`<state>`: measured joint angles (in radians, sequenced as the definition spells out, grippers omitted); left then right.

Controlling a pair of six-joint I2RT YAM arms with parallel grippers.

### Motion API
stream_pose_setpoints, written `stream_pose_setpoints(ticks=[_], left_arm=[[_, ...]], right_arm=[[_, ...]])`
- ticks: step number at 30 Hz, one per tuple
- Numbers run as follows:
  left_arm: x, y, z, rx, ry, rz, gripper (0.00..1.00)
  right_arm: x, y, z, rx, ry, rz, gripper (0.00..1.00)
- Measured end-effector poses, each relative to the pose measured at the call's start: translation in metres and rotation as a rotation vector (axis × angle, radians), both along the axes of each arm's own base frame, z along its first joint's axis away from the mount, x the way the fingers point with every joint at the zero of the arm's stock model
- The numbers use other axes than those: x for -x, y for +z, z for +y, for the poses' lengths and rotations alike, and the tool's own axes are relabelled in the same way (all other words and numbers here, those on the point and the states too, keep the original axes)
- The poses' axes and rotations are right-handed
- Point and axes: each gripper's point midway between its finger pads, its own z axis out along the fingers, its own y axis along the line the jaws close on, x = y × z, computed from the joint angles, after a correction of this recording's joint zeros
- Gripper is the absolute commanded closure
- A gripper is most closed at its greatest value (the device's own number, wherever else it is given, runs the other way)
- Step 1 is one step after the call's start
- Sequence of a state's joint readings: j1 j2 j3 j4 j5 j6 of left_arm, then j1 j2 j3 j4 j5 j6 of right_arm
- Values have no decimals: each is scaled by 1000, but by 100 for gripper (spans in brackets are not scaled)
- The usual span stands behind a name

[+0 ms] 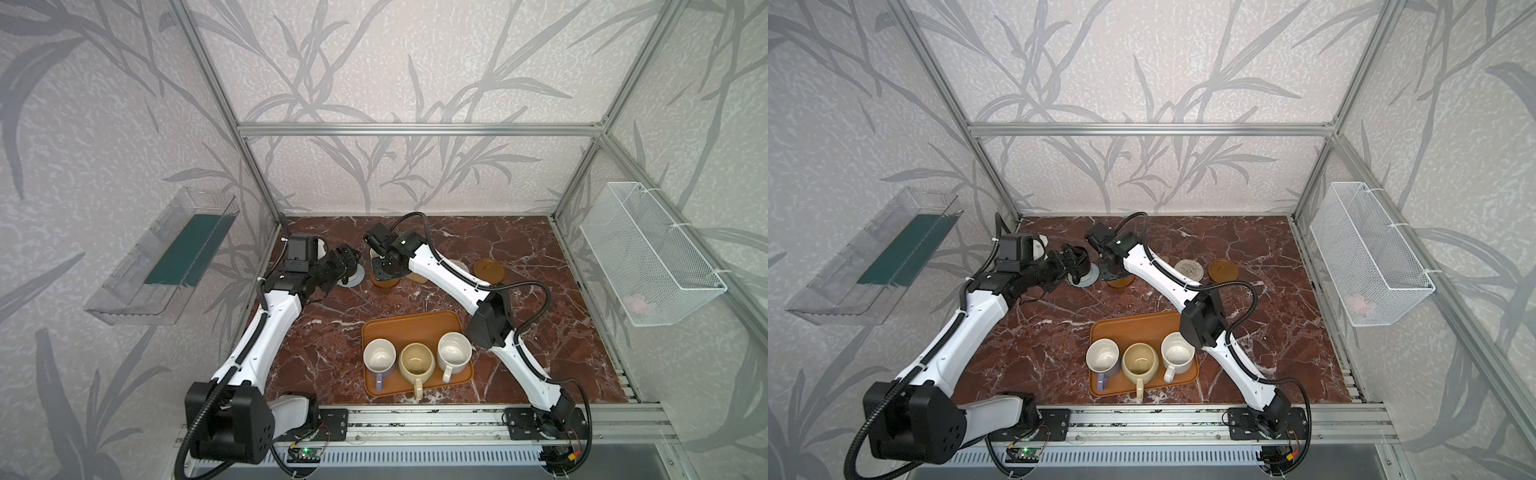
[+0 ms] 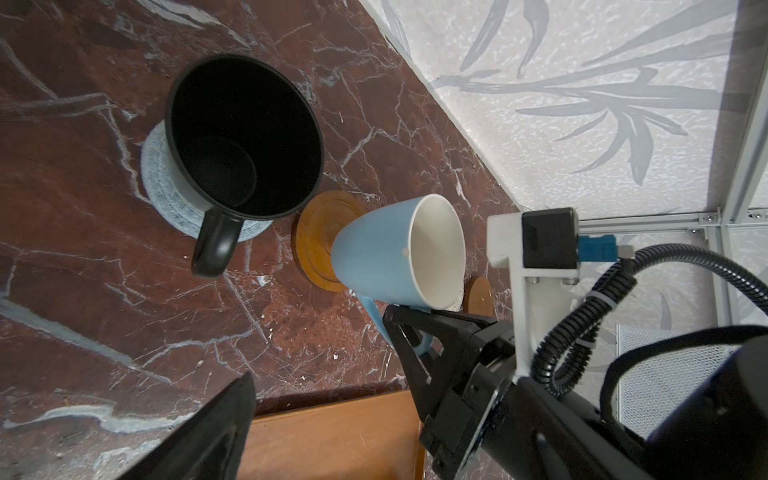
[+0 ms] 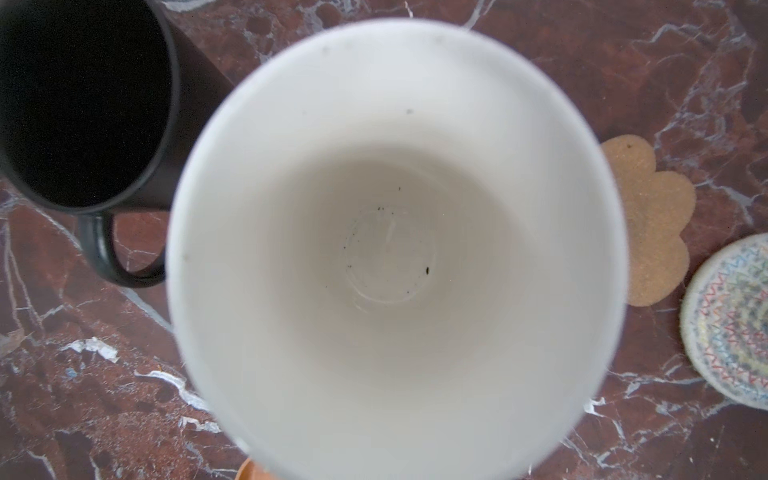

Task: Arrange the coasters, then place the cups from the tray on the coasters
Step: 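Lower the light-blue mug onto the round wooden coaster beside the black mug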

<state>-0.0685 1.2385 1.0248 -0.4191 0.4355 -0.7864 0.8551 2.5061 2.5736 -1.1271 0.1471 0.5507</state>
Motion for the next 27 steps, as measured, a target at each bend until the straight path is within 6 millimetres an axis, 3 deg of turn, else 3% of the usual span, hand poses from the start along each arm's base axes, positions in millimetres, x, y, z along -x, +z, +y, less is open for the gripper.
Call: stream_pose_setpoints(ticks=[10,21,27], left_arm=[[-3,-4,1,-7,7,9,1],[-10,-10,13,14,21,23,2],[-10,-8,13,32,17,23,2]], right_arm=[[-3,-17,-10,61,-17,7,100],[-8,-19,-7,62,-5,-12,100],[-9,-33,-7,81,-2,0,100]])
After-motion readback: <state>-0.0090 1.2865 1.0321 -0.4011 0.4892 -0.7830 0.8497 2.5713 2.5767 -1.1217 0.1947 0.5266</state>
